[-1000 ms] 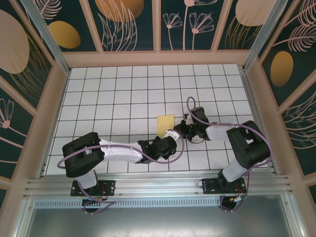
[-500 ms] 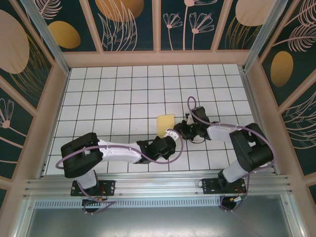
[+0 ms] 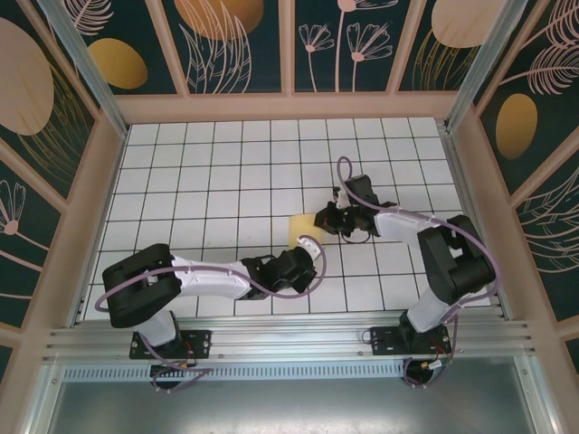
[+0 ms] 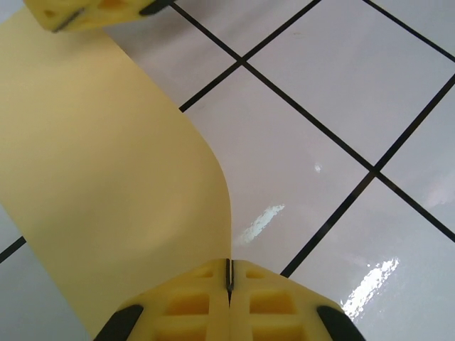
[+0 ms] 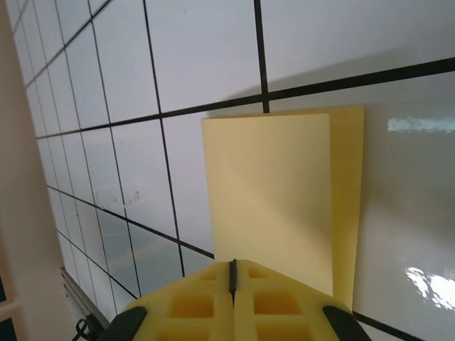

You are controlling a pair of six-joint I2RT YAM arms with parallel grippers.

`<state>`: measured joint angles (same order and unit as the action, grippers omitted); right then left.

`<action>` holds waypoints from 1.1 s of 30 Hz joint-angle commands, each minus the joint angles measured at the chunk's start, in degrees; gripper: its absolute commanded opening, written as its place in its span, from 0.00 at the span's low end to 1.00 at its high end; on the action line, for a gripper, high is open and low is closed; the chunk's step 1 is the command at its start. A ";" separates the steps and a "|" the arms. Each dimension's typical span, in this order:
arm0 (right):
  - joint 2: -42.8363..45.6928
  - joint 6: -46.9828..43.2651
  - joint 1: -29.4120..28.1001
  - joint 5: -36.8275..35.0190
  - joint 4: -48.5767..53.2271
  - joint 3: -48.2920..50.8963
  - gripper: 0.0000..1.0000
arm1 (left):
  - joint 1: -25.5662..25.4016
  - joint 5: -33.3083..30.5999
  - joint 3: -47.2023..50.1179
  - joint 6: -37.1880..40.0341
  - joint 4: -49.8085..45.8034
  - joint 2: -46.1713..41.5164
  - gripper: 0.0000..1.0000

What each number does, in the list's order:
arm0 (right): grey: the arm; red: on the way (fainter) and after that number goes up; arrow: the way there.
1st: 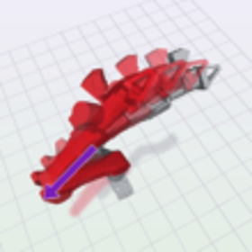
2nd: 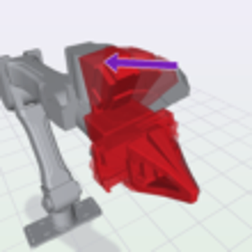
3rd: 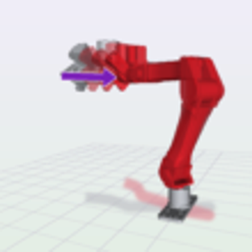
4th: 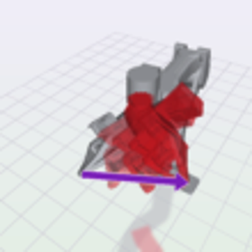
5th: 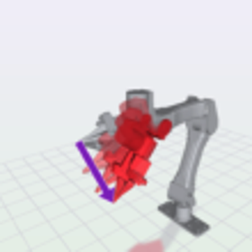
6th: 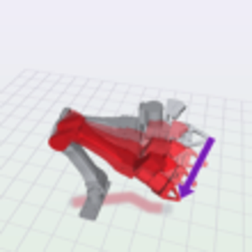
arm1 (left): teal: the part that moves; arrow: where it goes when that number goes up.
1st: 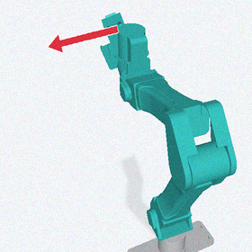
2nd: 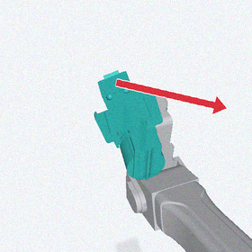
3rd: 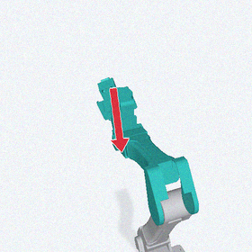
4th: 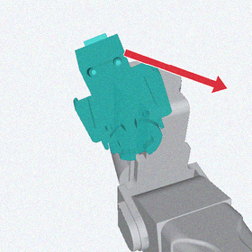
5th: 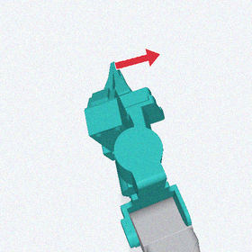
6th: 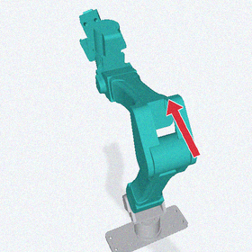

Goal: Fold a paper plane with a square sheet of paper (pick it up from the middle)
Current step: Third fold the triangle at the center of the table.

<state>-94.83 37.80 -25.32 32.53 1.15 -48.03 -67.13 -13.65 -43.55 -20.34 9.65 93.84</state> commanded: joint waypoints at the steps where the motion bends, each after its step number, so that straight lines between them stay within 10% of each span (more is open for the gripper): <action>1: -4.84 -4.50 -1.20 4.02 2.01 -4.38 0.05 | 1.62 3.21 1.38 -1.03 2.54 -1.81 0.00; 33: -14.16 -11.79 -3.14 -1.17 9.76 -8.86 0.04 | 13.18 22.86 1.36 -1.61 5.20 0.42 0.00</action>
<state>-107.70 27.27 -27.55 32.64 7.94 -56.95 -54.94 7.20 -41.56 -22.72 13.54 93.38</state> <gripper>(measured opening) 0.068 0.050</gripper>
